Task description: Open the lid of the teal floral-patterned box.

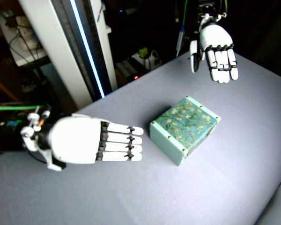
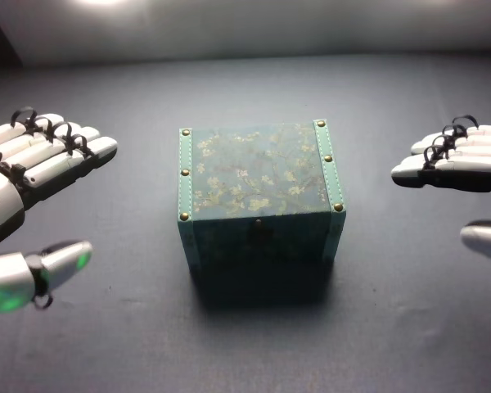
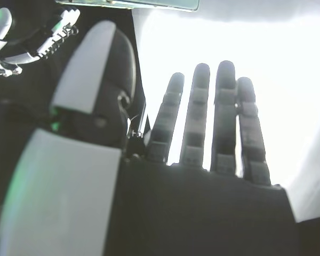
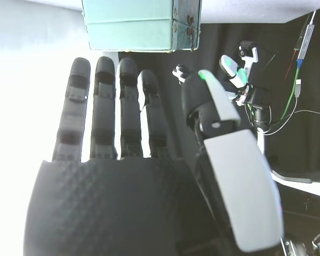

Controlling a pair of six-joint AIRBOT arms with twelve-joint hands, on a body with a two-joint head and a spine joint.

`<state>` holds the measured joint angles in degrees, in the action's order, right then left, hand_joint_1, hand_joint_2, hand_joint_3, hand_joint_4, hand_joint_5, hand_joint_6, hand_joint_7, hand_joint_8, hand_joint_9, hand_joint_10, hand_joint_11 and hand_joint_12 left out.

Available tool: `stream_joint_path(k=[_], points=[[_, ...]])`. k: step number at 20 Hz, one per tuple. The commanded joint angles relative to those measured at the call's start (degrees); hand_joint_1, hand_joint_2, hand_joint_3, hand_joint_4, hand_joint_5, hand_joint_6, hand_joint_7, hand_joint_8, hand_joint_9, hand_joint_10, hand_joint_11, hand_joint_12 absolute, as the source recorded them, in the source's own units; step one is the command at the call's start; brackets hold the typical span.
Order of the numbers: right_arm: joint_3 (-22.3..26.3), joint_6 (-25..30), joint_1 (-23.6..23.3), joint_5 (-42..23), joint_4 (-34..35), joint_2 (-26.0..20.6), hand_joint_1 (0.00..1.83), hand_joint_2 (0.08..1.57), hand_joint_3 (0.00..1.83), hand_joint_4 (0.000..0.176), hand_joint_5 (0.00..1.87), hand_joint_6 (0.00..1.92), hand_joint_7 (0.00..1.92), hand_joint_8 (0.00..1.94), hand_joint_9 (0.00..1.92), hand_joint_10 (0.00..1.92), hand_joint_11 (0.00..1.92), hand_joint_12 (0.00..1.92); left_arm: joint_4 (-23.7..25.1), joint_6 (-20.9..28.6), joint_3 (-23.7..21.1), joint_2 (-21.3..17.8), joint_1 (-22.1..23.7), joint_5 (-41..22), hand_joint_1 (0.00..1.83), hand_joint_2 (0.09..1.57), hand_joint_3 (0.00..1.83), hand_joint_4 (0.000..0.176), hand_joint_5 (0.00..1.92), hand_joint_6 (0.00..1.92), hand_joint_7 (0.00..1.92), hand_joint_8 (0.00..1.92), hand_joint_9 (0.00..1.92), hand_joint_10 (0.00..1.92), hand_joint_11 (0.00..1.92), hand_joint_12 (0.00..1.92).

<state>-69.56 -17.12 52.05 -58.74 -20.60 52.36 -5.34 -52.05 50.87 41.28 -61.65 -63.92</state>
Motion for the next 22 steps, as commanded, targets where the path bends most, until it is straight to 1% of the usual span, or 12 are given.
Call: stream_joint_path(k=[1, 5, 7, 8, 9, 10, 11, 13, 16, 17, 20, 22], points=[[-0.3, 0.4, -0.7, -6.2, 2.3, -0.2, 0.25, 1.5, 0.01, 0.0, 0.24, 0.0, 0.25, 0.0, 0.15, 0.0, 0.04, 0.23, -0.8, 0.2, 0.1, -0.3, 0.4, -6.9, 0.0, 1.42, 0.02, 0.0, 0.03, 0.0, 0.03, 0.0, 0.04, 0.0, 0.01, 0.04], [-0.5, 0.4, -0.8, -5.8, 2.2, 0.0, 0.25, 1.5, 0.0, 0.0, 0.24, 0.0, 0.25, 0.0, 0.15, 0.0, 0.05, 0.25, -0.7, 0.2, 0.1, -0.2, 0.5, -6.7, 0.0, 1.42, 0.01, 0.0, 0.03, 0.0, 0.03, 0.0, 0.05, 0.0, 0.04, 0.06], [-0.8, 0.8, -0.9, -5.4, 1.5, 0.5, 0.21, 1.5, 0.0, 0.0, 0.25, 0.0, 0.27, 0.0, 0.16, 0.0, 0.05, 0.26, 0.3, 1.0, 0.3, 0.0, 0.7, -5.6, 0.0, 1.44, 0.0, 0.0, 0.06, 0.0, 0.08, 0.0, 0.1, 0.0, 0.05, 0.1], [-1.2, 1.6, -1.3, -4.8, 0.4, 0.9, 0.23, 1.49, 0.0, 0.0, 0.26, 0.0, 0.28, 0.0, 0.18, 0.01, 0.08, 0.28, 1.9, 2.4, 0.7, 0.1, 0.9, -4.0, 0.0, 1.43, 0.0, 0.0, 0.05, 0.0, 0.1, 0.0, 0.14, 0.02, 0.11, 0.13], [-1.5, 2.1, -1.8, -4.0, -0.7, 1.2, 0.28, 1.48, 0.0, 0.0, 0.24, 0.0, 0.27, 0.0, 0.19, 0.01, 0.11, 0.3, 2.8, 3.1, 1.0, 0.1, 1.1, -2.9, 0.0, 1.43, 0.0, 0.0, 0.02, 0.0, 0.05, 0.0, 0.1, 0.0, 0.06, 0.11], [-1.7, 2.3, -2.5, -3.1, -1.7, 1.4, 0.24, 1.48, 0.0, 0.0, 0.2, 0.0, 0.24, 0.0, 0.17, 0.0, 0.1, 0.31, 3.5, 3.4, 1.2, 0.1, 1.3, -1.8, 0.01, 1.44, 0.0, 0.0, 0.0, 0.0, 0.02, 0.0, 0.06, 0.0, 0.02, 0.1], [-1.9, 2.4, -2.8, -2.6, -2.2, 1.6, 0.25, 1.48, 0.0, 0.0, 0.21, 0.0, 0.25, 0.0, 0.17, 0.0, 0.07, 0.4, 4.0, 3.7, 1.4, 0.1, 1.5, -1.1, 0.03, 1.44, 0.0, 0.0, 0.01, 0.0, 0.02, 0.0, 0.04, 0.0, 0.01, 0.11], [-2.5, 2.5, -4.2, -0.8, -3.8, 2.1, 0.23, 1.48, 0.0, 0.0, 0.2, 0.0, 0.26, 0.0, 0.19, 0.0, 0.05, 0.52, 7.2, 5.0, 2.0, 0.3, 3.4, 3.1, 0.05, 1.45, 0.0, 0.0, 0.0, 0.0, 0.03, 0.0, 0.07, 0.01, 0.02, 0.12], [-3.3, 3.0, -4.7, 0.3, -4.6, 2.8, 0.23, 1.48, 0.0, 0.0, 0.2, 0.0, 0.26, 0.0, 0.19, 0.0, 0.04, 0.55, 11.8, 7.3, 3.5, 1.9, 6.9, 8.9, 0.05, 1.45, 0.0, 0.0, 0.0, 0.0, 0.04, 0.0, 0.07, 0.0, 0.02, 0.13], [-3.5, 3.0, -4.7, 0.7, -4.8, 3.0, 0.23, 1.48, 0.0, 0.0, 0.2, 0.0, 0.26, 0.0, 0.19, 0.0, 0.04, 0.55, 13.8, 8.4, 4.5, 3.1, 8.7, 11.3, 0.05, 1.45, 0.0, 0.0, 0.0, 0.0, 0.04, 0.0, 0.07, 0.0, 0.02, 0.13], [-4.0, 3.3, -5.0, 1.7, -5.6, 3.5, 0.23, 1.48, 0.0, 0.0, 0.2, 0.0, 0.26, 0.0, 0.19, 0.0, 0.03, 0.56, 17.4, 10.4, 5.9, 4.9, 11.3, 14.4, 0.05, 1.45, 0.0, 0.0, 0.0, 0.0, 0.04, 0.0, 0.07, 0.0, 0.01, 0.14], [-4.7, 3.9, -5.8, 2.8, -6.9, 4.5, 0.16, 1.49, 0.0, 0.0, 0.19, 0.0, 0.26, 0.0, 0.18, 0.0, 0.01, 0.59, 18.4, 10.6, 6.3, 5.6, 12.2, 15.5, 0.04, 1.46, 0.0, 0.0, 0.0, 0.0, 0.03, 0.0, 0.07, 0.0, 0.0, 0.17]])
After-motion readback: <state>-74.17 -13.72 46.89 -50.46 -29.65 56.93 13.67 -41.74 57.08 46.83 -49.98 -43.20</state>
